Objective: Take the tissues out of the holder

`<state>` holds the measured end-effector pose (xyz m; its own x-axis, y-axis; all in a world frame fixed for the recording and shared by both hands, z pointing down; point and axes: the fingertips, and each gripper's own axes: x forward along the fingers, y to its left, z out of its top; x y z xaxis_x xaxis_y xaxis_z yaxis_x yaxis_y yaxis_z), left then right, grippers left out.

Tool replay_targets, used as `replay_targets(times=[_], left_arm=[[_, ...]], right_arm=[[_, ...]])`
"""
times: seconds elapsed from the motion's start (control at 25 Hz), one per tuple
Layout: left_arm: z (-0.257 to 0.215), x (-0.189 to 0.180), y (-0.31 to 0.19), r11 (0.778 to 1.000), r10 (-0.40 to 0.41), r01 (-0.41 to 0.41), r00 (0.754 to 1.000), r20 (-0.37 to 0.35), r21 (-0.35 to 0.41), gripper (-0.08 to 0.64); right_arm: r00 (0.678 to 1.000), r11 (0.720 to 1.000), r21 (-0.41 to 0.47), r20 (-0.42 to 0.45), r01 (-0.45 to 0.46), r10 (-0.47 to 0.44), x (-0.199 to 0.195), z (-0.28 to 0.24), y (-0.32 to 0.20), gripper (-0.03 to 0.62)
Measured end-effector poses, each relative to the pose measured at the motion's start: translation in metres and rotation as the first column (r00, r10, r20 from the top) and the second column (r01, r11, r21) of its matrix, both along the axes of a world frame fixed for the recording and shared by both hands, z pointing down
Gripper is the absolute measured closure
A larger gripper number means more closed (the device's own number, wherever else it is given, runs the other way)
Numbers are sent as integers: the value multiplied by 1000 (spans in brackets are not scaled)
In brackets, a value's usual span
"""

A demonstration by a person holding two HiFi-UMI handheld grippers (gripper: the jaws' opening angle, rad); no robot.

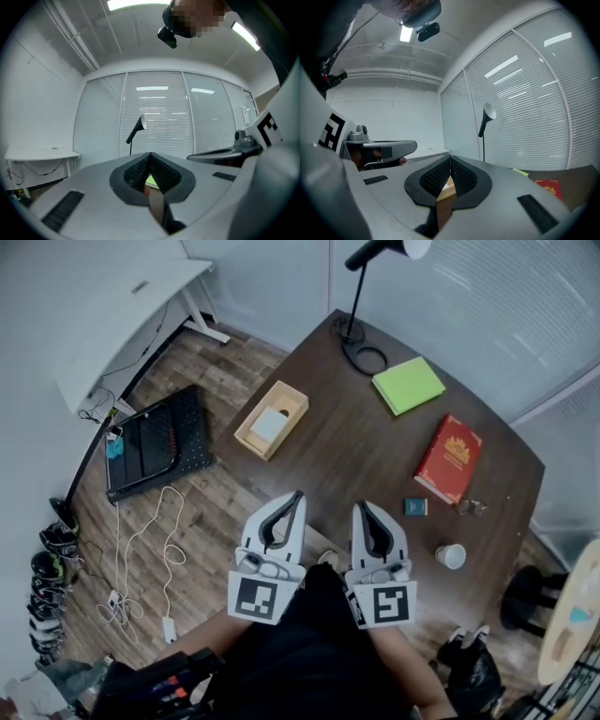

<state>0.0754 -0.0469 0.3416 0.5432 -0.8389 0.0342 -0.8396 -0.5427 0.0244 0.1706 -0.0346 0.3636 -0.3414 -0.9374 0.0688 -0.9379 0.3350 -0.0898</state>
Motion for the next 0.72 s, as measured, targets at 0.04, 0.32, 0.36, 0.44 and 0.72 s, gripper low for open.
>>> replay_targets(times=[0.04, 0.32, 0.36, 0.44, 0.72], left_arm=[[0, 3, 0, 1000, -2, 2, 1000, -1, -2, 561], [11, 15, -2, 999, -32, 32, 999, 20, -29, 561], [12, 18, -2, 999, -34, 35, 999, 13, -34, 561], [12, 25, -3, 999, -30, 30, 1000, 4, -39, 561], [12, 33, -5, 999, -9, 9, 1000, 12, -52, 561]], right_arm=[[1000, 1000, -1, 3, 2, -2, 3, 1, -1, 581], [999, 1000, -1, 18, 28, -28, 14, 6, -1, 581], [999, 1000, -5, 21, 31, -31, 14, 9, -1, 581], [999, 999, -13, 28, 34, -34, 16, 14, -1, 581], [998, 1000, -14, 54, 28, -27, 18, 16, -1, 581]])
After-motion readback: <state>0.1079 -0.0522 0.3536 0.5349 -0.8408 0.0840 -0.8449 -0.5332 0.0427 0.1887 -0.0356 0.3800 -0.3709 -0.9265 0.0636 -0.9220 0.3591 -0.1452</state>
